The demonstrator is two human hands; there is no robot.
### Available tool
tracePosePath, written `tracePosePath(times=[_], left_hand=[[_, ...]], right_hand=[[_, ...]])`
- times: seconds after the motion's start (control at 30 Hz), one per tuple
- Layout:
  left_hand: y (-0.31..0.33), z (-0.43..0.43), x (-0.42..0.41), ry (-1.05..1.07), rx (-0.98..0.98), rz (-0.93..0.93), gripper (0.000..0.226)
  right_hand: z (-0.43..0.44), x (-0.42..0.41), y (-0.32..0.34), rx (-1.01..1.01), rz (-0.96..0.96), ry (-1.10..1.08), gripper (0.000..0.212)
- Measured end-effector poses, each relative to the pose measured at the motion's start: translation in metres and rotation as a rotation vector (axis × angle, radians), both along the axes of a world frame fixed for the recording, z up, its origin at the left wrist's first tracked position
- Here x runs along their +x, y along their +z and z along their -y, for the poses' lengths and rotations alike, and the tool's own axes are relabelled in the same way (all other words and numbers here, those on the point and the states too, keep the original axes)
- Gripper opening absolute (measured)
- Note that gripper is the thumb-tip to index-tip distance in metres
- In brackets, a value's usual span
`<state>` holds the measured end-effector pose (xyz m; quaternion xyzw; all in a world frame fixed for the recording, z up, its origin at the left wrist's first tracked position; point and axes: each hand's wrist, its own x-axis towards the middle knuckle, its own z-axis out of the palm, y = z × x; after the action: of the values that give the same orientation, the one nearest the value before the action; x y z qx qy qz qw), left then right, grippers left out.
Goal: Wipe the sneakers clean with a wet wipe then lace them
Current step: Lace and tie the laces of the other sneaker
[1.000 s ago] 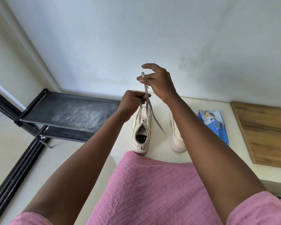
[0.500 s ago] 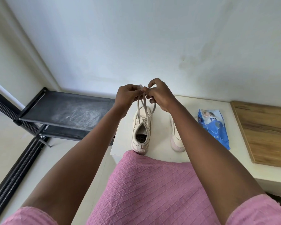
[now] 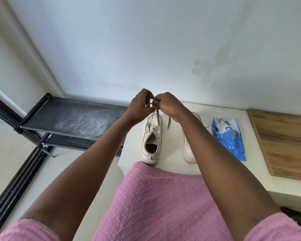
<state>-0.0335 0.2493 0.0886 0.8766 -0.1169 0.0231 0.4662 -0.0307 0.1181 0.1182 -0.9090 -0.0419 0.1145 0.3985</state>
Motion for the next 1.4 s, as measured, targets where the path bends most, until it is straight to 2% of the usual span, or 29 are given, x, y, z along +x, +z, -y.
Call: tracePosePath(times=[0.13, 0.2, 0.27, 0.37, 0.43, 0.5, 0.53, 0.6, 0.63, 0.67, 0.7, 0.77, 0.87, 0.93, 1.0, 1.17, 1.23, 1.3, 1.37, 1.4], left_hand=[[-0.01, -0.006, 0.004, -0.089, 0.018, 0.088, 0.036], [-0.014, -0.009, 0.006, -0.126, -0.093, 0.051, 0.043], [-0.014, -0.009, 0.004, -0.136, -0.275, -0.035, 0.039], [-0.011, -0.003, 0.0, -0.099, -0.383, -0.069, 0.021], [-0.008, 0.003, -0.003, -0.082, -0.543, -0.116, 0.02], [-0.008, 0.006, -0.006, -0.054, -0.835, -0.249, 0.026], [-0.011, 0.004, -0.006, -0.036, -0.987, -0.314, 0.03], [-0.019, -0.003, -0.004, -0.015, -1.275, -0.413, 0.035], [-0.022, -0.008, -0.003, 0.027, -1.339, -0.454, 0.036], [-0.027, -0.012, -0.001, 0.099, -1.284, -0.485, 0.035], [-0.033, -0.017, 0.0, 0.178, -1.116, -0.48, 0.034], [-0.049, -0.027, 0.002, 0.257, -0.67, -0.377, 0.03], [-0.069, -0.044, 0.006, 0.266, -0.084, -0.288, 0.021], [-0.077, -0.054, 0.006, 0.236, 0.294, -0.28, 0.019], [-0.079, -0.058, -0.002, 0.178, 0.524, -0.283, 0.026], [-0.093, -0.062, -0.019, 0.122, 0.74, -0.163, 0.024], [-0.099, -0.062, -0.019, 0.084, 0.769, -0.199, 0.025], [-0.105, -0.065, -0.016, 0.051, 0.731, -0.322, 0.021], [-0.109, -0.064, -0.012, 0.03, 0.576, -0.388, 0.018], [-0.108, -0.063, -0.01, 0.034, 0.503, -0.367, 0.024]], right_hand=[[0.005, -0.001, -0.014, 0.511, -0.186, -0.126, 0.033], [0.007, -0.002, -0.02, 0.683, -0.245, -0.204, 0.031], [0.009, -0.002, -0.025, 0.803, -0.3, -0.268, 0.035], [0.009, 0.0, -0.027, 0.866, -0.326, -0.294, 0.035], [0.008, 0.001, -0.027, 0.838, -0.302, -0.276, 0.029], [0.009, 0.001, -0.024, 0.734, -0.239, -0.248, 0.026], [0.01, 0.002, -0.022, 0.594, -0.181, -0.226, 0.026], [0.017, 0.003, -0.022, 0.165, -0.02, -0.169, 0.02], [0.023, 0.005, -0.026, -0.043, 0.022, -0.147, 0.018], [0.032, 0.007, -0.032, -0.187, 0.04, -0.153, 0.019], [0.04, 0.009, -0.041, -0.285, 0.049, -0.18, 0.021], [0.052, 0.008, -0.056, -0.349, 0.007, -0.33, 0.023], [0.062, -0.005, -0.066, -0.527, 0.049, -0.477, 0.025], [0.072, -0.01, -0.072, -0.635, 0.152, -0.478, 0.026], [0.081, -0.012, -0.08, -0.716, 0.209, -0.445, 0.027], [0.091, -0.013, -0.094, -0.808, 0.249, -0.368, 0.03], [0.094, -0.012, -0.102, -0.776, 0.26, -0.37, 0.03], [0.091, -0.01, -0.107, -0.721, 0.272, -0.388, 0.028], [0.086, -0.01, -0.109, -0.676, 0.425, -0.297, 0.021], [0.082, -0.01, -0.111, -0.668, 0.512, -0.214, 0.019]])
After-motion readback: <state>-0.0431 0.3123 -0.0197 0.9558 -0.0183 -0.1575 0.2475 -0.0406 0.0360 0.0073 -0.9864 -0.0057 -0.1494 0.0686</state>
